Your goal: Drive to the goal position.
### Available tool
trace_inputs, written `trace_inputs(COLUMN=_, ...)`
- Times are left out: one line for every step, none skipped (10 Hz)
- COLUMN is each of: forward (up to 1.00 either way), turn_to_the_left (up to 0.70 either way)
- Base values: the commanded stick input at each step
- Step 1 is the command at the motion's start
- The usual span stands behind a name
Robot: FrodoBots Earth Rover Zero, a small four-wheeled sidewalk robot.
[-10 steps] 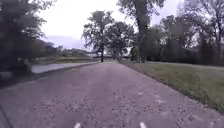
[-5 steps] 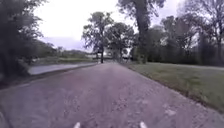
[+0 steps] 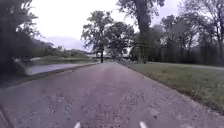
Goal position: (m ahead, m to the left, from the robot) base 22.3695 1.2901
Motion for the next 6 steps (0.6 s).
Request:
trace_inputs(forward=0.70, turn_to_the_left=0.00)
trace_inputs(forward=0.70, turn_to_the_left=0.00)
trace_inputs(forward=0.70, turn_to_the_left=0.00)
trace_inputs(forward=0.70, turn_to_the_left=0.00)
trace_inputs(forward=0.70, turn_to_the_left=0.00)
trace_inputs(forward=0.70, turn_to_the_left=0.00)
